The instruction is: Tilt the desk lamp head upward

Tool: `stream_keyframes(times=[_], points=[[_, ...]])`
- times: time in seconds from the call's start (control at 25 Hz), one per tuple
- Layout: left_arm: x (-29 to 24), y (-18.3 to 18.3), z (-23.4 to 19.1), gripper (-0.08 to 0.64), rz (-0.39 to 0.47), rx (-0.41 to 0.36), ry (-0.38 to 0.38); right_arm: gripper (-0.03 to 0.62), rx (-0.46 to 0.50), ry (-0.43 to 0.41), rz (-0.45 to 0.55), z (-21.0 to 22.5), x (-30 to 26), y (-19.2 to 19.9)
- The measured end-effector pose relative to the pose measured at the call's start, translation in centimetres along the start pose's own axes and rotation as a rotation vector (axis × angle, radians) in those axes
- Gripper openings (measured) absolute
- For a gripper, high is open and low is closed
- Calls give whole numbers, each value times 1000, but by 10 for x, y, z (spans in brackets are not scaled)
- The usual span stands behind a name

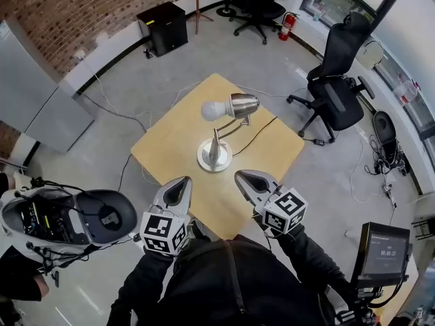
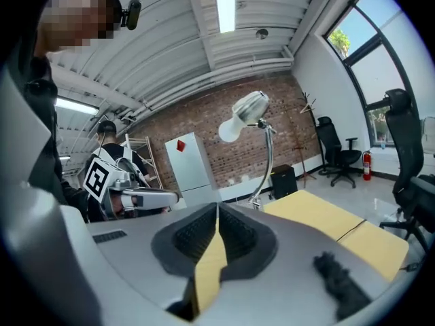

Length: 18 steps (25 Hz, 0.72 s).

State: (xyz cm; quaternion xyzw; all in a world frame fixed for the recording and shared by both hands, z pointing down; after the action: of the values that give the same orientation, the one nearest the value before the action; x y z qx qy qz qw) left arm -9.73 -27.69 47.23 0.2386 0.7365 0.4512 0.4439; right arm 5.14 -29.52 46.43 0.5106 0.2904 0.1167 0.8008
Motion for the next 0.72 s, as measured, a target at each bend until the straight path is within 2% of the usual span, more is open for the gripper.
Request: stream_keyframes(times=[0.36,0.72], points=[[12,4,20,6,-11,22,80,14,32,-53,15,-36,8,-11],[6,5,18,6,-9,9,134,15,128,9,-1,-40,-9,-21]])
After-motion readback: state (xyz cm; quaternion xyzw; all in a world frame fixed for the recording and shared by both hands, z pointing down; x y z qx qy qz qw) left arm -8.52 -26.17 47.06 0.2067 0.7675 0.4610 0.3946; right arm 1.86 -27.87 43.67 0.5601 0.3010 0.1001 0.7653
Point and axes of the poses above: the fingertips, and each gripper's own axes: x backward along the fingers, z to its right, y out of its underside, the point moved 2 cm from there along x, backward along the fingers, and after that the axes turned 6 degrees about -z, right-handed, at the moved point
